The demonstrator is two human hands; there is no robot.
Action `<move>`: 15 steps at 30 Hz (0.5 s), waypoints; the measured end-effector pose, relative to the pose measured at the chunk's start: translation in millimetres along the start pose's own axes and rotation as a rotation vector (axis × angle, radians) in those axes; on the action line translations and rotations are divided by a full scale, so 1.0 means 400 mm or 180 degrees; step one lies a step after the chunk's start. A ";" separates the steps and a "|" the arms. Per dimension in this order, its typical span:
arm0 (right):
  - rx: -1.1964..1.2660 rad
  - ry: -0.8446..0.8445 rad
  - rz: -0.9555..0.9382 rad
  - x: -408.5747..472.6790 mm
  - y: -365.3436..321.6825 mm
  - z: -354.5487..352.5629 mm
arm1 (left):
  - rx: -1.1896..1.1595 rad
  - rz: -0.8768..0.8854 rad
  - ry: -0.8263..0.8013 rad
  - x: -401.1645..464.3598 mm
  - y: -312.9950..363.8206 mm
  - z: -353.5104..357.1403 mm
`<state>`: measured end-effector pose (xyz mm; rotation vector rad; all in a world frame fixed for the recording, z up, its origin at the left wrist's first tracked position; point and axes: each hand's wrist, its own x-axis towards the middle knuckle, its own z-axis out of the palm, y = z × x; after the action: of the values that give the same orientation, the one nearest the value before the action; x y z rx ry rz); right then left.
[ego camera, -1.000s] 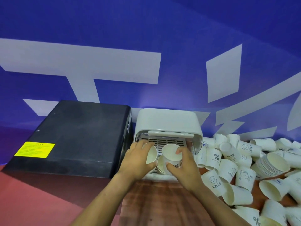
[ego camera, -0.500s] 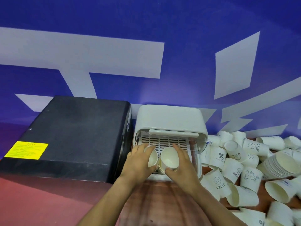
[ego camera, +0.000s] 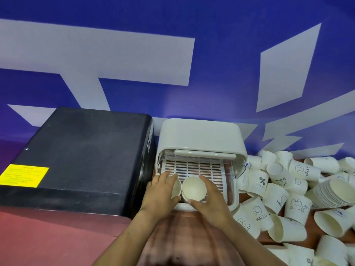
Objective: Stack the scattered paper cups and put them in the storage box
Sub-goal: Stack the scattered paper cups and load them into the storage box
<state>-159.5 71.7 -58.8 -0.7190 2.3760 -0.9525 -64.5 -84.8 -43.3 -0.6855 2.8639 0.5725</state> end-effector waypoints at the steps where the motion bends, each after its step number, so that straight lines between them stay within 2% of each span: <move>1: 0.0007 0.0009 0.0012 0.002 -0.001 0.002 | 0.0006 -0.0012 -0.0017 0.001 0.001 0.001; 10: -0.0246 -0.0206 0.0054 0.001 0.016 -0.010 | 0.0062 -0.0098 -0.0454 0.002 0.003 0.005; 15: -0.0280 -0.0073 -0.0176 -0.040 0.015 -0.062 | -0.0076 0.0001 -0.0275 -0.039 0.017 -0.026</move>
<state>-164.2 97.2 -43.5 -0.8283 2.4015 -0.8616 -54.3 -76.9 -28.3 -0.6475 2.7817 0.6215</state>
